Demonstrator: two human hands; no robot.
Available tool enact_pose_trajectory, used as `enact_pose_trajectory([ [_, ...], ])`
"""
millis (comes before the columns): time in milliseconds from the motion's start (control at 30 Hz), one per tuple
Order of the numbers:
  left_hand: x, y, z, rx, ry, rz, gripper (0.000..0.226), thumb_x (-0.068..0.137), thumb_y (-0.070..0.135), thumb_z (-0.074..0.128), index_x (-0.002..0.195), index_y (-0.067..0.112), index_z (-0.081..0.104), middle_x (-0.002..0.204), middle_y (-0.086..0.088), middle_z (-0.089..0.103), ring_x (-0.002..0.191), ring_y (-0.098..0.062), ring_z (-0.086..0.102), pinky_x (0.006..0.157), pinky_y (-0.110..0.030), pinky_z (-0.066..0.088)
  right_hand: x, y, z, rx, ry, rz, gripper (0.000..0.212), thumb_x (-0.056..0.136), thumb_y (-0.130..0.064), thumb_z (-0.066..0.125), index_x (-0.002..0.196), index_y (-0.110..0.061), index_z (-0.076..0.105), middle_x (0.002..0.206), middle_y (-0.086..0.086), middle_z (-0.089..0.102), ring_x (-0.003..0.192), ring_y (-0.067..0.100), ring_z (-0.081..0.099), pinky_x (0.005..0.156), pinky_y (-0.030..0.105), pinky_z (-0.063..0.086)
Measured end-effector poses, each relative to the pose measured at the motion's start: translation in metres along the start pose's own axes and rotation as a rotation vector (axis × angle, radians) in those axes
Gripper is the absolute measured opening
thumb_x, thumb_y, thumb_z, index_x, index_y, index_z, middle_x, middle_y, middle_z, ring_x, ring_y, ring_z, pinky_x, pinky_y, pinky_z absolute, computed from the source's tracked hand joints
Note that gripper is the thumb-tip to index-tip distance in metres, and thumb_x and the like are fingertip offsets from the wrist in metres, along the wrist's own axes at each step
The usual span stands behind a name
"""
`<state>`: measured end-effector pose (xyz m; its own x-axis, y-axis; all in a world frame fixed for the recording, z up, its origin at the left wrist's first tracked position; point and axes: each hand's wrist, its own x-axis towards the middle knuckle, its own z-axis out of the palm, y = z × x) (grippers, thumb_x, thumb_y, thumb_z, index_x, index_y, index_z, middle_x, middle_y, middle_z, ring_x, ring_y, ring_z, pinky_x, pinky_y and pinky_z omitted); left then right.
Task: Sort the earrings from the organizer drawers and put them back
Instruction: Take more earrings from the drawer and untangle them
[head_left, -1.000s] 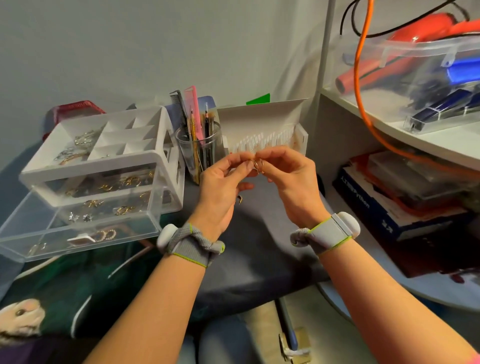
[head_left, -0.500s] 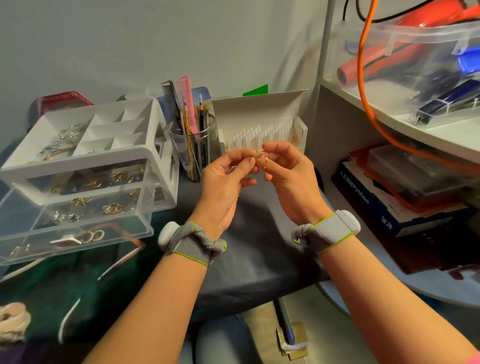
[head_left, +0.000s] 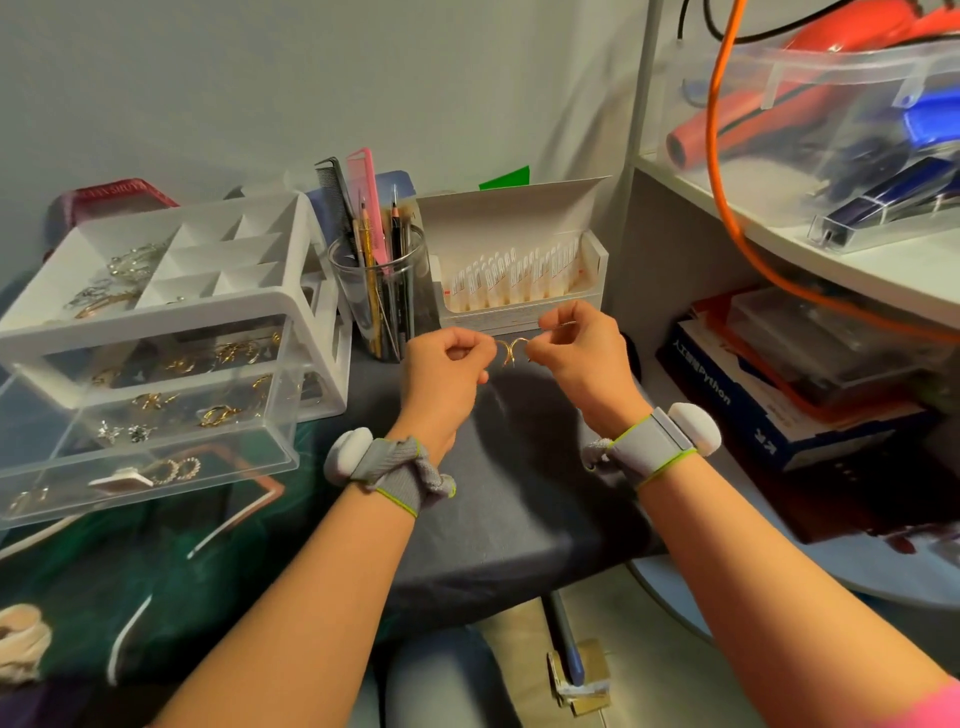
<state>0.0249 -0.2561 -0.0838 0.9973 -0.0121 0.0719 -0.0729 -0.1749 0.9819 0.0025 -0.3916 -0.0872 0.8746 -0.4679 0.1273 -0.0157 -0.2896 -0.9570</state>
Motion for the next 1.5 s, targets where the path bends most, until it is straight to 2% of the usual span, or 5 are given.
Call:
enact_pose_trajectory([
  [233, 0.003, -0.003, 0.007, 0.41, 0.001, 0.094, 0.011, 0.083, 0.008, 0.067, 0.08, 0.009, 0.076, 0.073, -0.006, 0.07, 0.072, -0.019, 0.064, 0.07, -0.029, 0.051, 0.01, 0.006, -0.004, -0.232, -0.085, 0.067, 0.031, 0.071, -0.007, 0.076, 0.098, -0.007, 0.059, 0.089, 0.009, 0.065, 0.088, 0.024, 0.061, 0.077, 0.035, 0.051],
  [467, 0.01, -0.009, 0.015, 0.562, -0.005, -0.005, 0.018, 0.084, 0.012, 0.063, 0.073, 0.018, 0.075, 0.08, -0.006, 0.072, 0.081, -0.027, 0.066, 0.074, -0.035, 0.055, 0.015, 0.012, -0.004, -0.339, -0.098, 0.087, 0.024, 0.072, -0.009, 0.074, 0.093, -0.006, 0.063, 0.095, 0.01, 0.064, 0.095, 0.028, 0.061, 0.083, 0.042, 0.053],
  [667, 0.013, -0.01, 0.021, 0.66, -0.003, -0.022, 0.018, 0.087, 0.016, 0.061, 0.081, 0.02, 0.077, 0.095, -0.005, 0.073, 0.095, -0.03, 0.062, 0.073, -0.033, 0.048, 0.017, 0.019, -0.001, -0.387, -0.116, 0.096, 0.01, 0.073, -0.013, 0.076, 0.079, -0.014, 0.067, 0.09, 0.009, 0.068, 0.094, 0.025, 0.064, 0.081, 0.033, 0.052],
  [900, 0.015, -0.011, 0.022, 0.719, -0.003, -0.038, 0.018, 0.087, 0.015, 0.062, 0.078, 0.022, 0.077, 0.094, -0.001, 0.073, 0.091, -0.027, 0.065, 0.067, -0.032, 0.045, 0.018, 0.019, 0.005, -0.392, -0.091, 0.09, 0.01, 0.074, -0.012, 0.074, 0.077, -0.016, 0.065, 0.095, 0.012, 0.069, 0.095, 0.027, 0.063, 0.083, 0.035, 0.053],
  [1500, 0.007, 0.003, 0.019, 0.68, -0.044, -0.003, 0.008, 0.083, 0.019, 0.069, 0.079, 0.022, 0.075, 0.095, -0.002, 0.073, 0.095, -0.027, 0.066, 0.081, -0.038, 0.054, 0.013, 0.014, 0.007, -0.34, -0.077, 0.085, 0.01, 0.077, -0.009, 0.069, 0.078, -0.017, 0.063, 0.093, 0.01, 0.068, 0.089, 0.024, 0.063, 0.071, 0.028, 0.046],
])
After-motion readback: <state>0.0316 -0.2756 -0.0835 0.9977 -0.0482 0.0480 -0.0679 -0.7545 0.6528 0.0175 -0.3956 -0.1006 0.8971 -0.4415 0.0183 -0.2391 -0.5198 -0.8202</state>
